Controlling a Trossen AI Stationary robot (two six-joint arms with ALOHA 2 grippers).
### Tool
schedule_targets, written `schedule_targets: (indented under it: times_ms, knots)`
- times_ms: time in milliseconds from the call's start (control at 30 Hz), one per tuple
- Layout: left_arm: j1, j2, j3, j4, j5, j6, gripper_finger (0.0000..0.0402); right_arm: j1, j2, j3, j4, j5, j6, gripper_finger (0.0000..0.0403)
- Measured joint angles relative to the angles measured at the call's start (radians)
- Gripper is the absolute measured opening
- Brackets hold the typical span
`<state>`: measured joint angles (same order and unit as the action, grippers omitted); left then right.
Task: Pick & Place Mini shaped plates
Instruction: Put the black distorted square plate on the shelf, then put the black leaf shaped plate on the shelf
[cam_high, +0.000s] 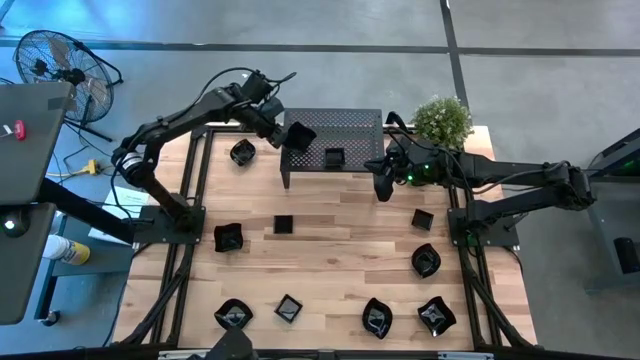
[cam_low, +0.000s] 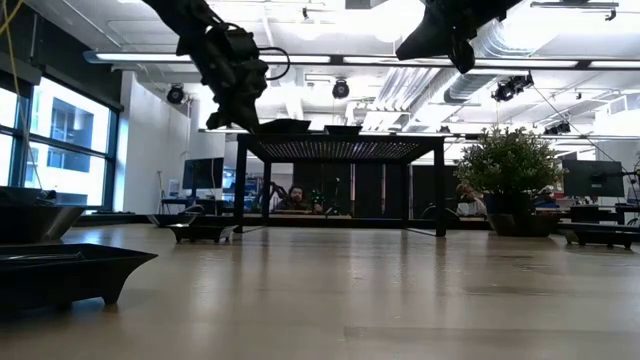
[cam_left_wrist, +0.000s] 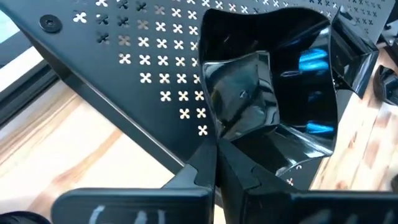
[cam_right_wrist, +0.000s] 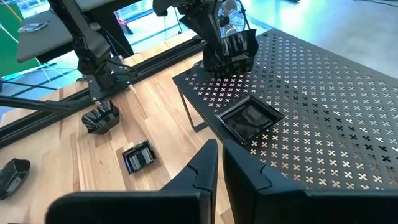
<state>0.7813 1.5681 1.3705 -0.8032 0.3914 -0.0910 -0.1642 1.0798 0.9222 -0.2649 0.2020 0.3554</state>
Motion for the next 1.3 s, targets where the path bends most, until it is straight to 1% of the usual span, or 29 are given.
schedule_targets:
  times_ms: [267,500,600,800,900,1133,1300]
  knots:
    - [0.0,0.0,0.0,0.054,-0.02,-0.045,0.0019,0.0,0.0,0.0,0.0,0.0,0.001,0.002]
    - [-0.001,0.0,0.0,0.053,-0.093,-0.076,0.0033,0.0,0.0,0.0,0.0,0.0,0.001,0.002]
    - [-0.001,0.0,0.0,0.055,-0.113,-0.082,0.0046,0.0,0.0,0.0,0.0,0.0,0.001,0.002]
    - [-0.002,0.0,0.0,0.086,-0.111,-0.098,0.0083,0.0,0.0,0.0,0.0,0.007,0.002,0.002]
    - [-0.002,0.001,0.0,0.112,-0.109,-0.106,0.0094,0.0,0.0,0.0,0.0,0.009,0.002,0.002]
    - [-0.002,-0.001,0.0,0.164,-0.094,-0.125,0.0097,0.0,0.0,0.0,0.0,0.016,0.002,0.002]
    - [-0.002,-0.028,-0.001,0.172,-0.128,-0.126,0.0096,0.0,-0.007,0.0,-0.001,0.015,0.006,0.002]
